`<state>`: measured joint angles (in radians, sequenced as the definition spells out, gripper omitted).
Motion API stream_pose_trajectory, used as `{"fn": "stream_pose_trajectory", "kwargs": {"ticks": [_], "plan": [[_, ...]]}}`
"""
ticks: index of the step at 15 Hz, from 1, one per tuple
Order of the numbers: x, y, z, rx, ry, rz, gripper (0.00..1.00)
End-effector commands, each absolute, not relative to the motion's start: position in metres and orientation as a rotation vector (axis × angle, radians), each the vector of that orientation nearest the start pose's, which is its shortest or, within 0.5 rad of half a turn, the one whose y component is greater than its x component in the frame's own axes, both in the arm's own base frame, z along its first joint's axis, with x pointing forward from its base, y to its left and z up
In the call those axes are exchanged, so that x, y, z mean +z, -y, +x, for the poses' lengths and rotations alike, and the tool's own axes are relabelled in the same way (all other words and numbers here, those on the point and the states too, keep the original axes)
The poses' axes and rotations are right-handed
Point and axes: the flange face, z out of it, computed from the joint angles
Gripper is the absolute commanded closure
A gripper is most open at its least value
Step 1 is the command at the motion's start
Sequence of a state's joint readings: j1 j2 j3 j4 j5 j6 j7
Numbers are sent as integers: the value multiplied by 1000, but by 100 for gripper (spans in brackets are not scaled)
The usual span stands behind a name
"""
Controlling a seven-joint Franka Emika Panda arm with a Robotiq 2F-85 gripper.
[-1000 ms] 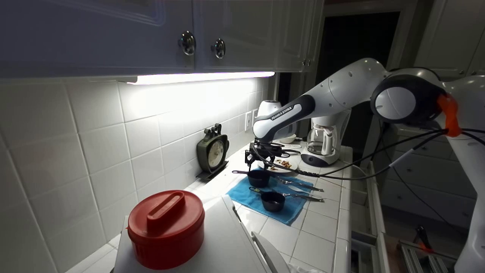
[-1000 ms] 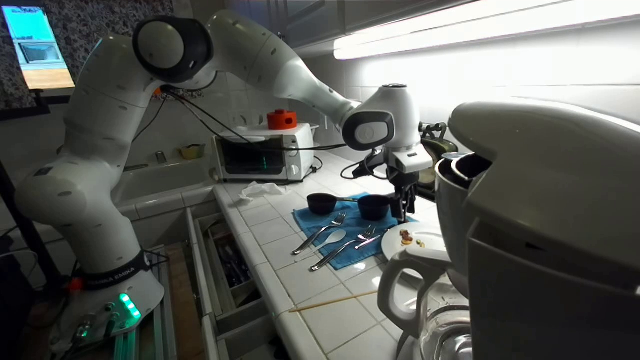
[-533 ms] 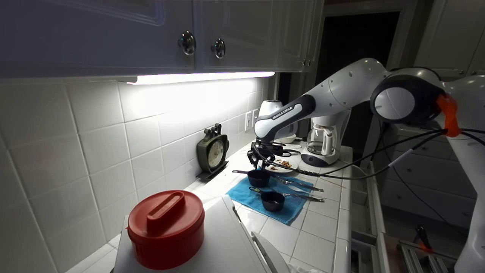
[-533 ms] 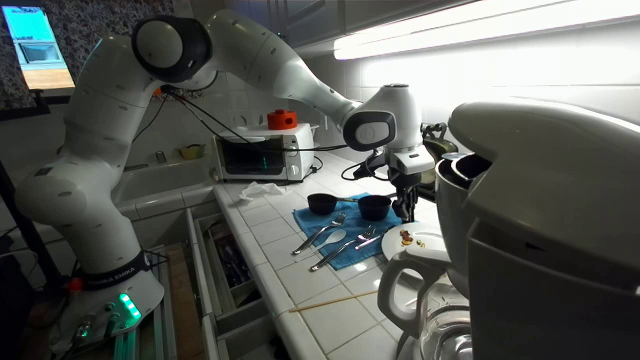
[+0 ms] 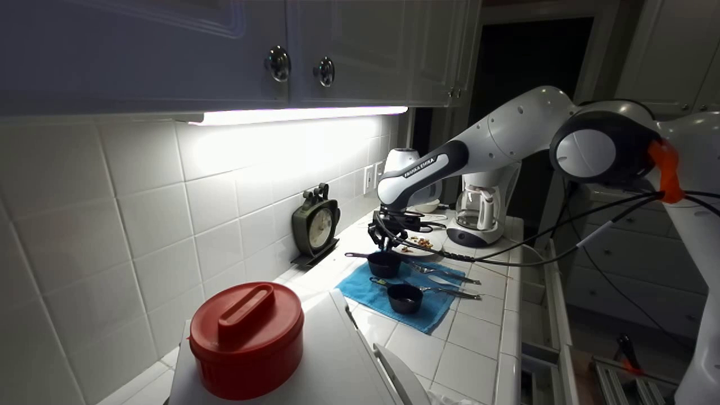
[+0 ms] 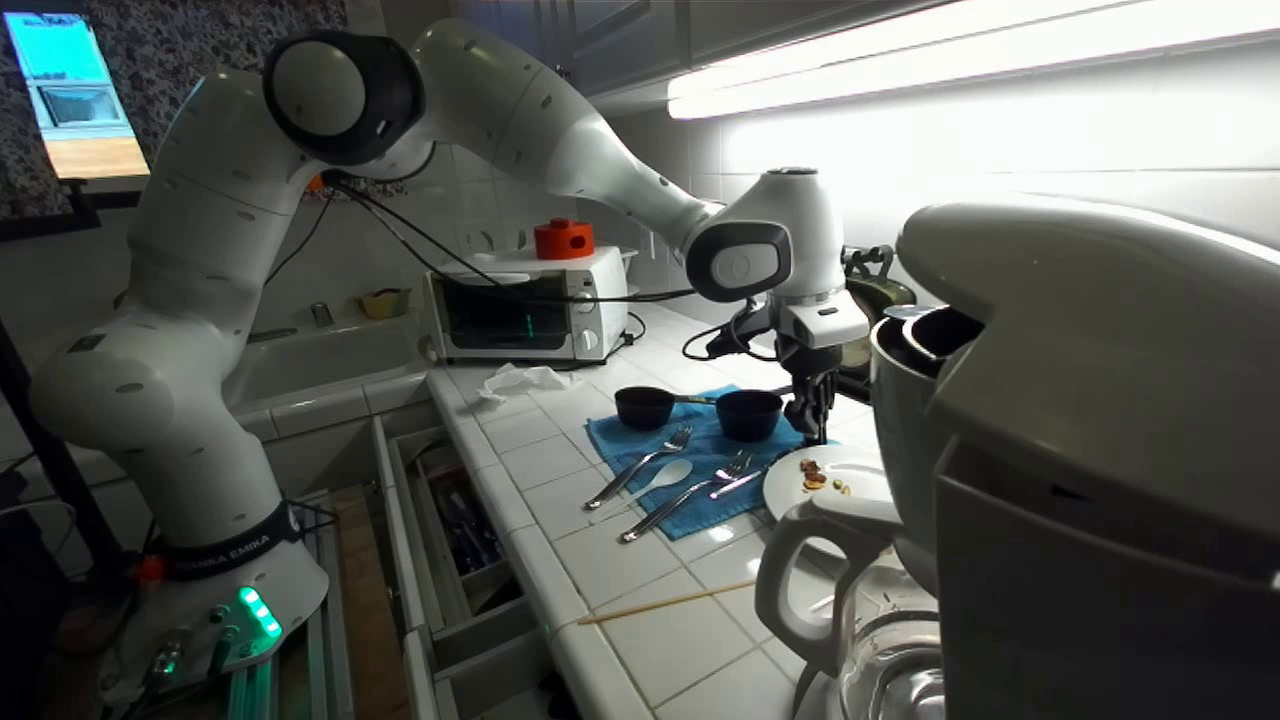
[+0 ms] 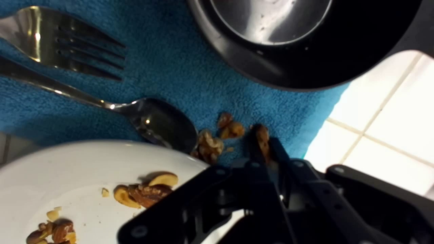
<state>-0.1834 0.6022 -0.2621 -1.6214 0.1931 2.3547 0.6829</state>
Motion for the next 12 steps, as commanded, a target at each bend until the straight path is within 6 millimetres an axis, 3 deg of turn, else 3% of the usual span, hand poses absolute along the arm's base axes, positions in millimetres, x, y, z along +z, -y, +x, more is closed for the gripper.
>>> {"fn": "stream_pose_trajectory", "kwargs": {"ticks": [1, 12], "plan": [[301, 276, 644, -232, -1769, -2556, 92], [318, 275, 641, -264, -1758, -2546, 92]]}}
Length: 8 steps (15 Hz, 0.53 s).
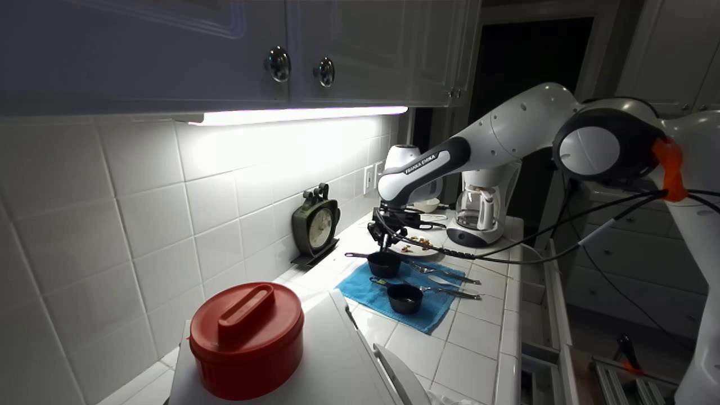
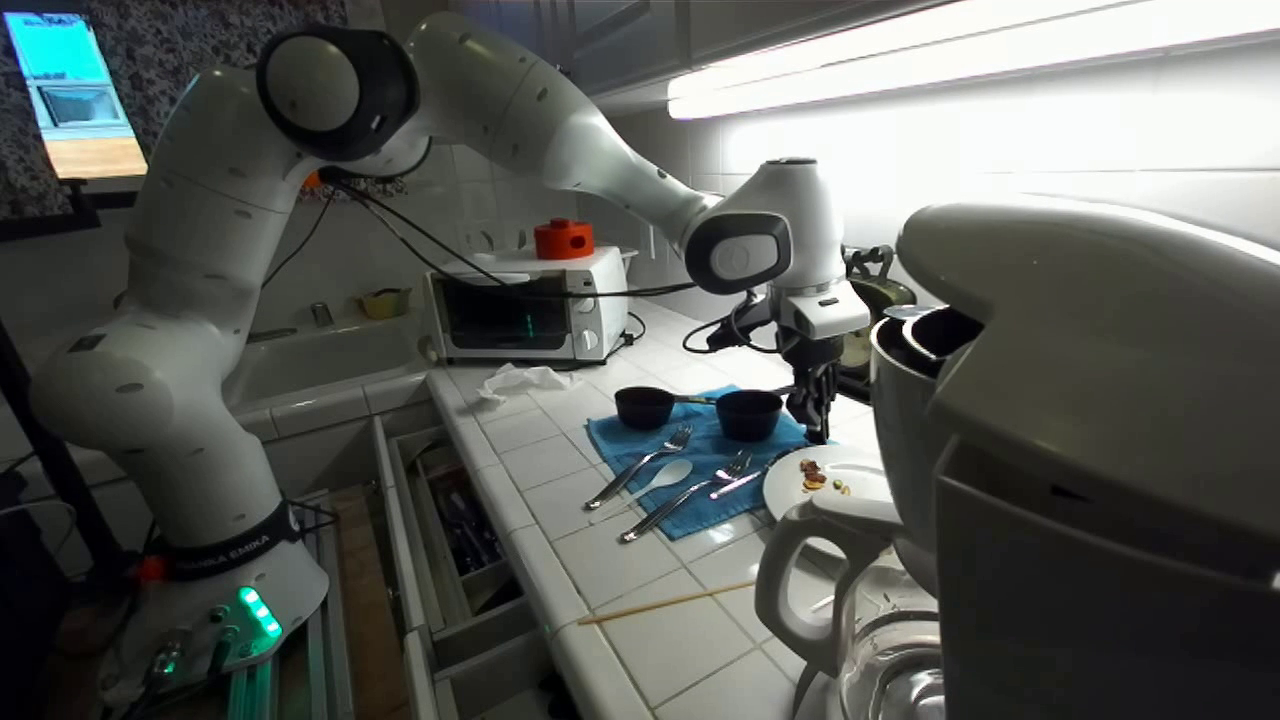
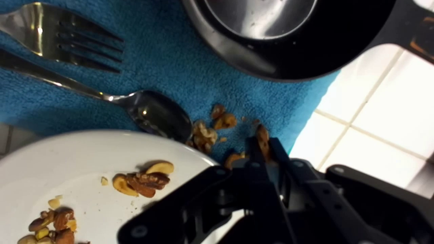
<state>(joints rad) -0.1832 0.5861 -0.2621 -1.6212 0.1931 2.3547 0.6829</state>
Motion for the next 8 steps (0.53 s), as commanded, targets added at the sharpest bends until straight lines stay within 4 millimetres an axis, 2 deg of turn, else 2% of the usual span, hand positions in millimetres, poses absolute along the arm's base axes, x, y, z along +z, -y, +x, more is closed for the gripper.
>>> {"fn": "stream_pose_trajectory", "kwargs": {"ticks": [1, 8], "plan": [[321, 275, 640, -264, -1755, -2545, 92], [345, 286, 619, -299, -1787, -2514, 92]]}}
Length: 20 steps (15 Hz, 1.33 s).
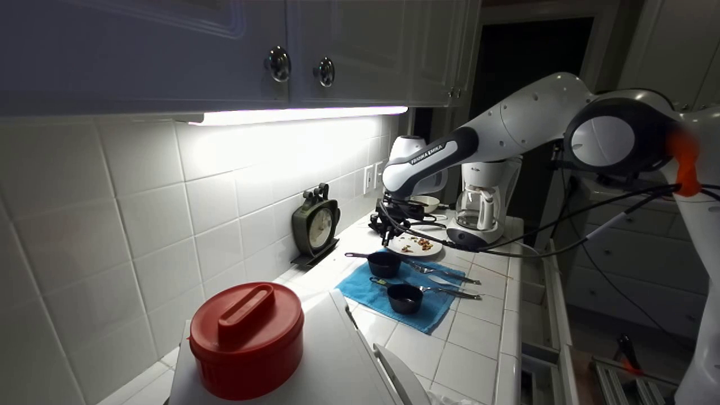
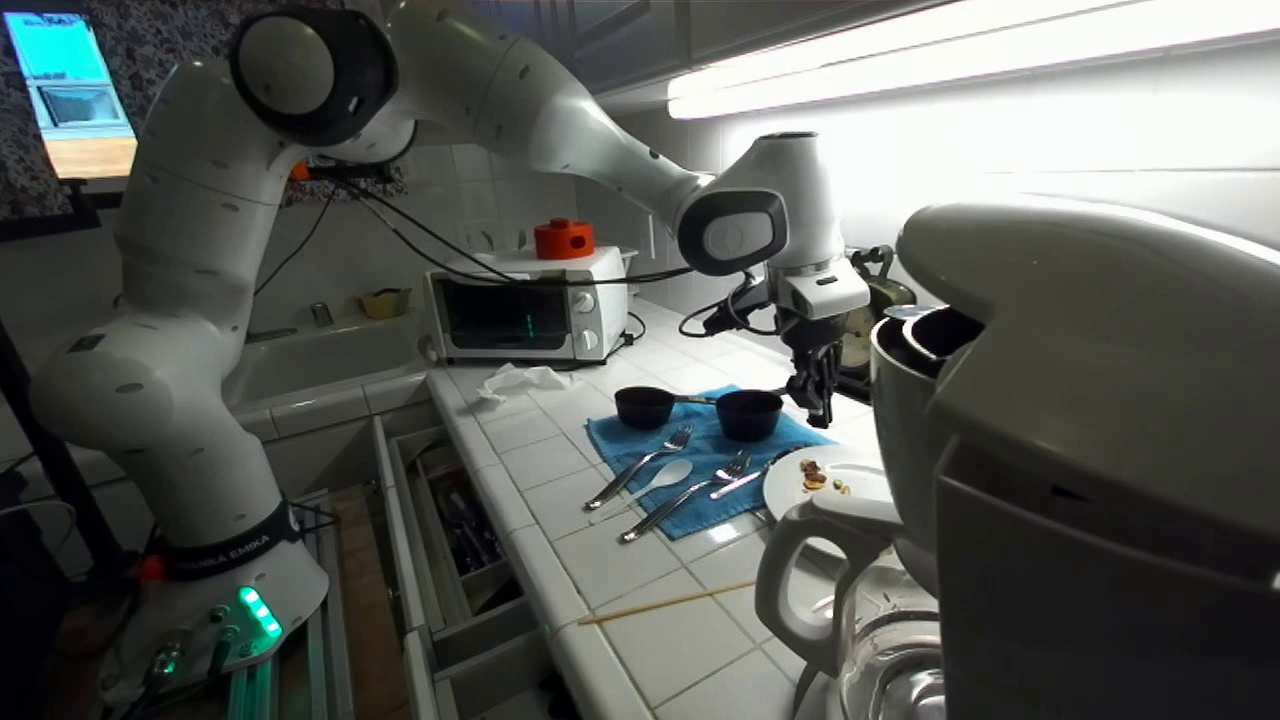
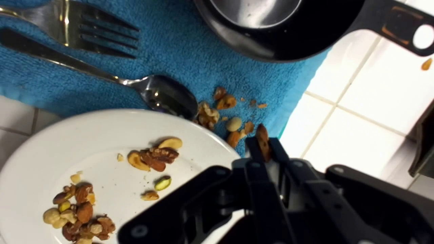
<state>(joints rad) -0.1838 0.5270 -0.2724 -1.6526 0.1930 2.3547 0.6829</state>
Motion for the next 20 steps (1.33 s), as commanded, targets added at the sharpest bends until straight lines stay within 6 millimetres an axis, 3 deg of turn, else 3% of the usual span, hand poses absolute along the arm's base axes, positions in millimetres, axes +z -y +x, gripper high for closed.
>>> {"fn": "stream_pose_trajectory", "kwargs": {"ticks": [1, 10, 11, 14, 20], "plan": [[347, 289, 615, -298, -1793, -2511, 93], [332, 326, 570, -241, -1922, -2461, 92], [331, 328, 566, -239, -1935, -2457, 65], [333, 331, 560, -244, -1944, -2449, 52], [345, 321, 565, -267, -1911, -2450, 9]]}}
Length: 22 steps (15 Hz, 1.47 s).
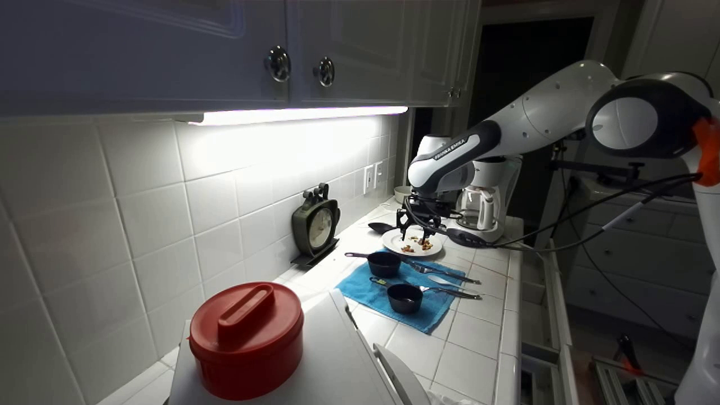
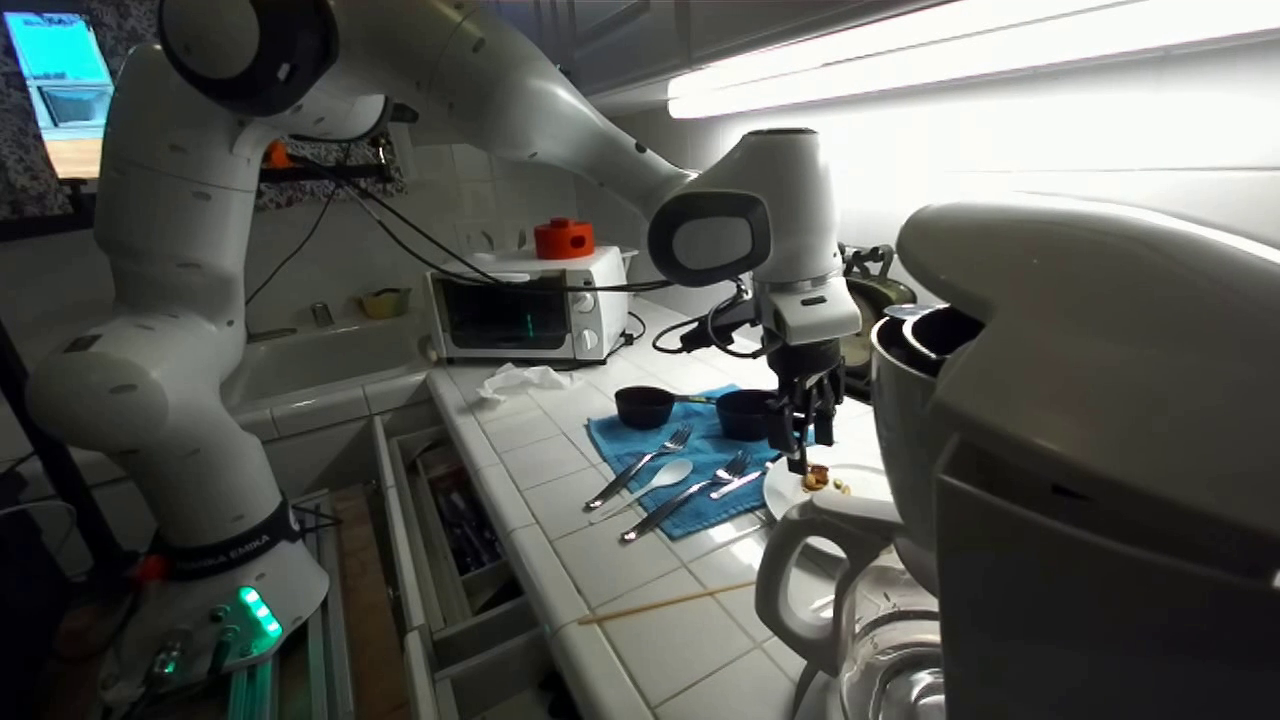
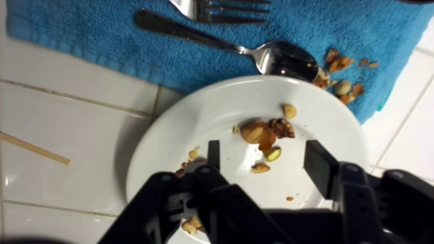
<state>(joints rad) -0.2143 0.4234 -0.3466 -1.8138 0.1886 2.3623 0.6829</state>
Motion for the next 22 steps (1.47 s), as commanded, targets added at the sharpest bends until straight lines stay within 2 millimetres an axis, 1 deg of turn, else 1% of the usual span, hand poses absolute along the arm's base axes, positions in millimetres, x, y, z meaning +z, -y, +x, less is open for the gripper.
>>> {"fn": "stream_pose_trajectory", "kwargs": {"ticks": [1, 2, 5, 8, 9, 11, 13, 16, 17, 18, 20, 22], "plan": [[347, 318, 567, -268, -1899, -2452, 3], [348, 314, 571, -269, -1888, -2455, 0], [347, 298, 582, -265, -1815, -2491, 0], [343, 284, 595, -255, -1769, -2508, 7], [342, 280, 599, -253, -1755, -2515, 17], [341, 274, 605, -250, -1735, -2526, 24], [338, 271, 610, -249, -1714, -2541, 40], [332, 272, 615, -251, -1675, -2568, 48], [330, 272, 616, -255, -1664, -2579, 45], [329, 273, 618, -256, -1649, -2589, 44], [325, 273, 622, -260, -1620, -2610, 43], [322, 274, 626, -268, -1595, -2627, 45]]}}
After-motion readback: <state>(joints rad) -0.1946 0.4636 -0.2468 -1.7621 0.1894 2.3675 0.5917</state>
